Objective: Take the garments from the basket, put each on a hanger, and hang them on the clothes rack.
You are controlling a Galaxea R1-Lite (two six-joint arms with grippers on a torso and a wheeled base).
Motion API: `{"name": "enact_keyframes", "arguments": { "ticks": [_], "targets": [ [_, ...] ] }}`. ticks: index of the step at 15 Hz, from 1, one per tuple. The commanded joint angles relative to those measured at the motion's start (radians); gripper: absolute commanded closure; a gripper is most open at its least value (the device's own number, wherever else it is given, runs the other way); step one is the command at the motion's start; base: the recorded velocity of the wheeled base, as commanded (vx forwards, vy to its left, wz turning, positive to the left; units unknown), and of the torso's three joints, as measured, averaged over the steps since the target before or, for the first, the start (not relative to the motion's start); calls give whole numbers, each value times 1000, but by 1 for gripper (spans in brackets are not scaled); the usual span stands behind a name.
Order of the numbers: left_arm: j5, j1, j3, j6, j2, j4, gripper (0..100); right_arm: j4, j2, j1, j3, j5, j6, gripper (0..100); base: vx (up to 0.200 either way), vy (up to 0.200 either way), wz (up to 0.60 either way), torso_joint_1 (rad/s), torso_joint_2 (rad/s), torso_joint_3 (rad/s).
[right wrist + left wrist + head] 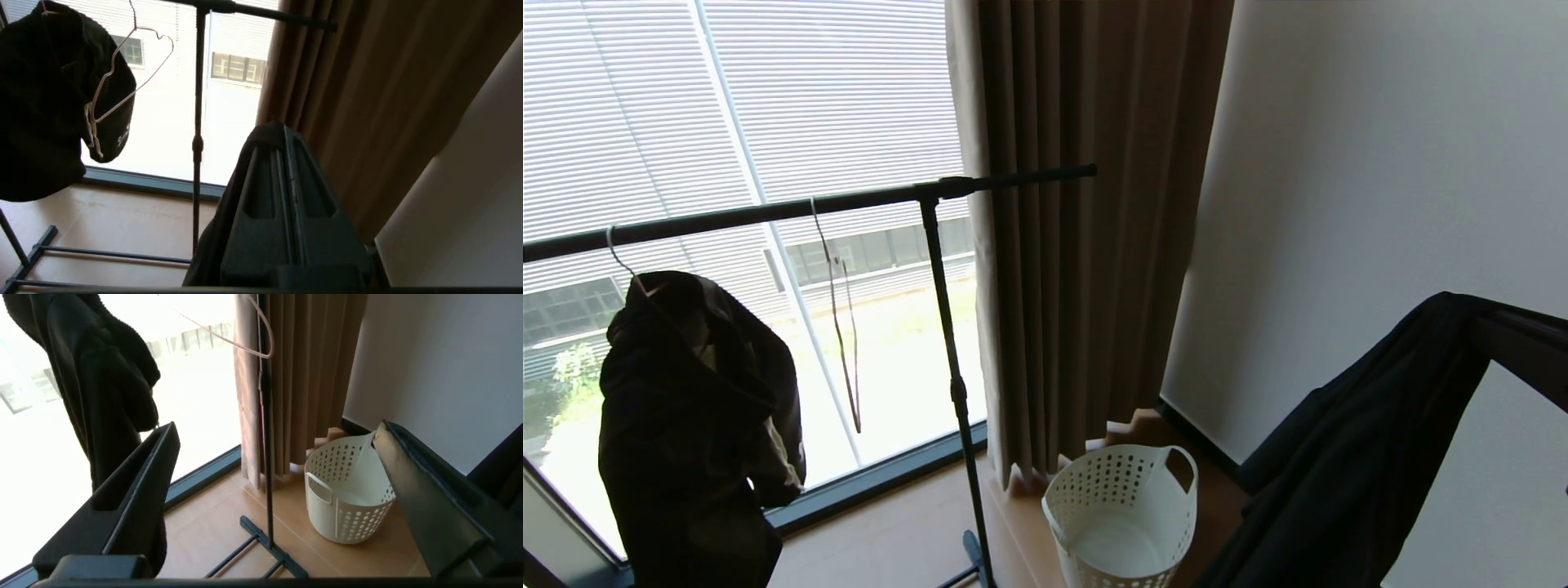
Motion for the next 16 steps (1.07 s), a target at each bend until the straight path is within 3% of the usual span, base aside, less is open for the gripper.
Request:
{"name": "enact_keyframes", "arguments": {
  "ticks": [1, 9, 13, 16],
  "targets": [
    [0, 0, 0, 0, 1, 0, 0, 1, 2, 1, 1, 0, -1, 100, 0, 0, 600, 7, -7, 2],
    [0, 0, 0, 1, 1, 0, 0, 1, 2, 1, 6, 2, 1, 100, 0, 0, 600, 4, 1, 2],
    [0, 0, 0, 0, 1, 0, 0, 1, 4, 1, 4, 0, 1, 100, 0, 0, 0, 0, 0, 0],
    [1, 0, 0, -4, 1, 0, 0, 1, 4, 1, 4, 2, 1, 100, -200, 0, 0, 1, 1, 4]
  ]
}}
